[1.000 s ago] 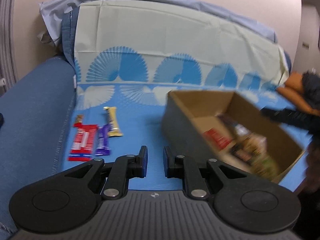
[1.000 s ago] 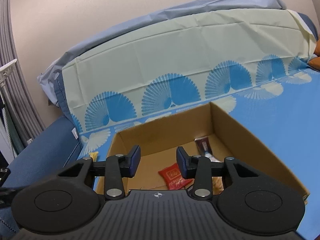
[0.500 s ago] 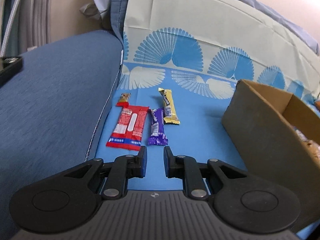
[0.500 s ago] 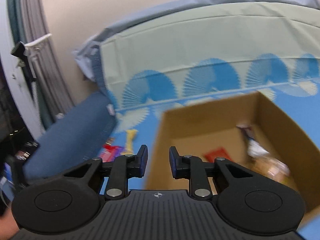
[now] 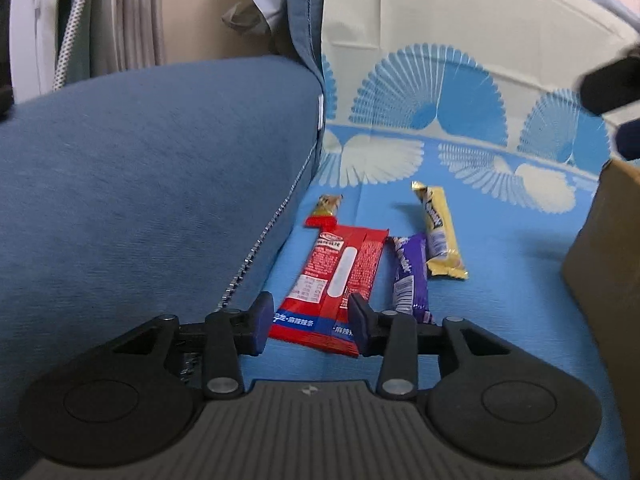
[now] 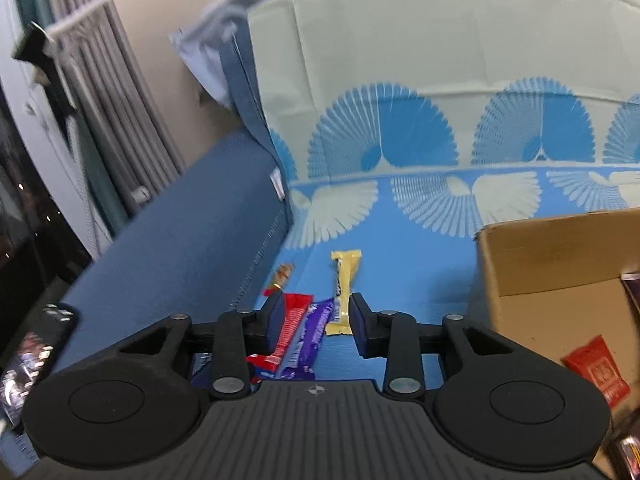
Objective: Organize snacks
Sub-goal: 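Move both grippers back to the loose snacks beside the box, then grasp the yellow wafer bar with the right gripper while the left grasps the red packet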
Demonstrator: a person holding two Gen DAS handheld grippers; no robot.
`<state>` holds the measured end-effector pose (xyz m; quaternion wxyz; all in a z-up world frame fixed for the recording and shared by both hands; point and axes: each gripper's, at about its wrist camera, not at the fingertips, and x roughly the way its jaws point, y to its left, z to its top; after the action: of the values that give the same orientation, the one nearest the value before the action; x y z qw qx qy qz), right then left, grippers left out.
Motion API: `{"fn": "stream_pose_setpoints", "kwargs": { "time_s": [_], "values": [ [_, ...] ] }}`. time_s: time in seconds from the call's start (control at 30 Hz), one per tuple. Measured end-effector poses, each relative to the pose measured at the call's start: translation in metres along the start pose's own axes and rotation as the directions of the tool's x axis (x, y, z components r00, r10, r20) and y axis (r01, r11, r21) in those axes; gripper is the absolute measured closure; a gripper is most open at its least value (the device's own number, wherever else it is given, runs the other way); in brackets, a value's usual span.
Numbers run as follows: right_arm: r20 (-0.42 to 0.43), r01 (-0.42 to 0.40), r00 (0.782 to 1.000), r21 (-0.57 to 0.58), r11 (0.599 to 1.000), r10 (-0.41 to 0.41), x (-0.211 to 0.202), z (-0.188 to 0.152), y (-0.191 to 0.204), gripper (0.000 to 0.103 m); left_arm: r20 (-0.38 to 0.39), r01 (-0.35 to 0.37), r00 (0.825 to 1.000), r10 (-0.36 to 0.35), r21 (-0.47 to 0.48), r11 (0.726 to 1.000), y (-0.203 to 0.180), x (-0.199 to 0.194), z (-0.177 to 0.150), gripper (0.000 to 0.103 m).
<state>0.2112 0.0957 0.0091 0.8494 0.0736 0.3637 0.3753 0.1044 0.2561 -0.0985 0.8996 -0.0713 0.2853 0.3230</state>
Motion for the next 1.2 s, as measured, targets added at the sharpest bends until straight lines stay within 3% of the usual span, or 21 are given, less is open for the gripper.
{"fn": "stream_pose_setpoints", "kwargs": {
  "time_s": [0.17,0.23,0.3,0.43,0.57,0.6,0.67,0.7,0.73,0.77,0.8,0.97,1.2],
  "values": [
    [-0.099,0.039,0.994,-0.015,0.999,-0.040,0.062,0.014,-0.003,0.058,-0.006,-0.011,1.000,0.011,-0.003,1.000,-0.005,0.019,-0.001,0.035],
    [-0.129,0.057,0.990,-0.033,0.998,-0.060,0.088,0.019,-0.003,0.042,-0.012,-0.015,1.000,0.015,0.000,1.000,-0.007,0.024,-0.002,0.030],
    [-0.149,0.077,0.985,-0.047,0.996,-0.084,0.114,0.023,-0.005,0.034,-0.026,-0.015,1.000,0.015,0.000,1.000,-0.007,0.031,-0.001,0.028],
    [-0.209,0.097,0.972,-0.074,0.993,-0.111,0.165,0.026,-0.007,0.028,-0.069,-0.001,0.998,0.001,-0.001,1.000,-0.007,0.043,0.000,0.023],
    [-0.307,0.111,0.943,-0.077,0.991,-0.129,0.210,0.018,-0.010,0.026,-0.080,0.021,0.996,-0.023,-0.025,0.999,-0.003,0.049,-0.001,0.022],
    [-0.322,0.121,0.936,-0.077,0.990,-0.139,0.218,0.015,-0.011,0.027,-0.081,0.025,0.996,-0.027,-0.029,0.999,-0.001,0.049,-0.002,0.022],
    [-0.329,0.136,0.932,-0.064,0.989,-0.149,0.224,0.009,-0.015,0.038,-0.077,0.038,0.996,-0.042,-0.044,0.998,0.001,0.049,-0.004,0.033],
    [-0.317,0.146,0.935,-0.061,0.987,-0.158,0.223,0.007,-0.016,0.051,-0.071,0.040,0.997,-0.043,-0.054,0.998,0.003,0.049,-0.004,0.038],
    [-0.307,0.148,0.938,-0.060,0.987,-0.159,0.220,0.006,-0.017,0.071,-0.067,0.039,0.997,-0.043,-0.063,0.997,0.005,0.048,-0.004,0.041],
    [-0.311,0.135,0.939,-0.051,0.989,-0.145,0.217,0.006,-0.018,0.082,-0.064,0.036,0.997,-0.040,-0.069,0.997,0.007,0.048,-0.004,0.045],
    [-0.314,0.123,0.940,-0.041,0.992,-0.130,0.212,0.005,-0.020,0.087,-0.061,0.032,0.997,-0.037,-0.071,0.997,0.007,0.046,-0.004,0.047],
    [-0.256,0.128,0.956,-0.076,0.989,-0.144,0.161,0.015,-0.017,0.089,-0.058,0.025,0.998,-0.030,-0.080,0.996,0.011,0.035,-0.003,0.066],
    [-0.170,0.065,0.982,-0.122,0.990,-0.085,0.044,0.018,-0.003,0.089,-0.044,0.055,0.997,-0.058,-0.072,0.996,0.013,0.015,0.003,0.079]
  ]
}}
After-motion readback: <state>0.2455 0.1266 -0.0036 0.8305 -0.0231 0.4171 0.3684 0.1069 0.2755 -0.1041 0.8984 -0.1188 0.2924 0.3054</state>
